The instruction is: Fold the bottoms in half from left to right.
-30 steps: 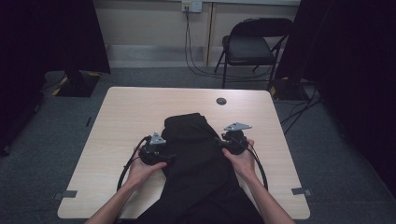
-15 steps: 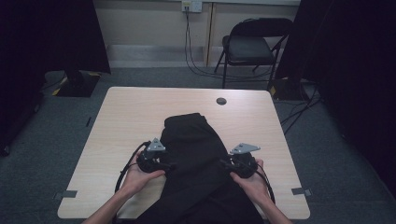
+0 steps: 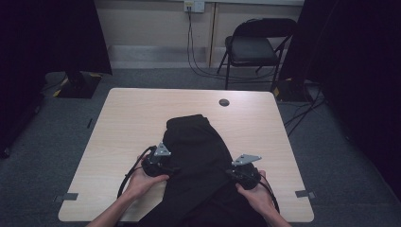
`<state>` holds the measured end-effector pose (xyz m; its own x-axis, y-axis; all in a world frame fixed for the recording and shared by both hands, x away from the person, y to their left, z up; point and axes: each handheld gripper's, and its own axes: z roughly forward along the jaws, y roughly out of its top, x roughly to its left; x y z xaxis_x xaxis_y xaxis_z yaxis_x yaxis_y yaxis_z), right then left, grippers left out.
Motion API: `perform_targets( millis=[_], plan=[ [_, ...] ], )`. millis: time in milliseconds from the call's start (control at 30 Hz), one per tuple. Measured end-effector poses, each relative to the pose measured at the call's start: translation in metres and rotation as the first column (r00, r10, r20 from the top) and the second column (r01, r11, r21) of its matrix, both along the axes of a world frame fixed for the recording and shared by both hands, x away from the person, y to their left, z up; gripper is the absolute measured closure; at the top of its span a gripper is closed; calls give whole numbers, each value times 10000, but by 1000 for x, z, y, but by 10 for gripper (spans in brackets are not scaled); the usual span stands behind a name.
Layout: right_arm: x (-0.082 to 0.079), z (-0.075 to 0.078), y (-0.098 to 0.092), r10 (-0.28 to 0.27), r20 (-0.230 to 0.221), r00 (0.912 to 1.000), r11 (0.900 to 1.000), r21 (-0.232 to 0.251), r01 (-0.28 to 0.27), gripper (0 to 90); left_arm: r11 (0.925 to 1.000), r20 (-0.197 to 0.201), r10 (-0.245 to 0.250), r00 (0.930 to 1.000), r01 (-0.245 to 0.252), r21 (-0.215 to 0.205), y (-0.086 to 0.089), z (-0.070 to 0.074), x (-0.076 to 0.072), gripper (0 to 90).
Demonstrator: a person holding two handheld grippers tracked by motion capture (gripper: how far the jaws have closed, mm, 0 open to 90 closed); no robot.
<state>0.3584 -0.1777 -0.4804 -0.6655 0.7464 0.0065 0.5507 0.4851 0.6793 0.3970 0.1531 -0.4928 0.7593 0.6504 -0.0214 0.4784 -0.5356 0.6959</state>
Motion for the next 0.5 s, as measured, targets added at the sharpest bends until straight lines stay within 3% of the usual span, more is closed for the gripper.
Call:
perform_targets(
  millis=[67,100,167,233,267,333,367,400,467,500],
  plan=[
    [1,4,-1,-158,258,9995,9999,7,158,900,9999,45,94,9999,-94,-54,1,-1,1,341],
    [3,13,-8,-508,605,9969,9982,339,488,900,9998,64,202,9998,-202,-45,1,-1,2,341],
    [7,17,-16,-802,781,9937,9965,311,780,900,9995,158,323,9994,-323,-14,1,-1,4,341],
    [9,16,-19,-950,799,9923,9952,307,928,900,9988,151,473,9988,-471,-151,0,-2,6,339],
    [15,9,-26,-1163,490,9920,9932,120,1158,900,9981,235,590,9980,-586,-161,-2,-2,8,339],
    [17,4,-27,-1168,354,9925,9931,-55,1171,900,9983,295,584,9979,-581,-109,-4,-2,9,339],
    [19,-2,-26,-1130,90,9936,9927,-425,1133,900,9982,275,592,9979,-589,-129,-5,-2,10,340],
    [19,-5,-24,-1069,98,9942,9924,-599,1073,900,9981,286,609,9977,-605,-141,-5,-3,10,340],
    [19,-2,-23,-1107,299,9934,9923,-531,1121,816,9981,273,585,9979,-580,-206,-4,-3,11,340],
    [19,-2,-23,-1107,299,9934,9923,-531,1121,816,9980,279,605,9978,-599,-195,-4,-3,12,340]
  ],
)
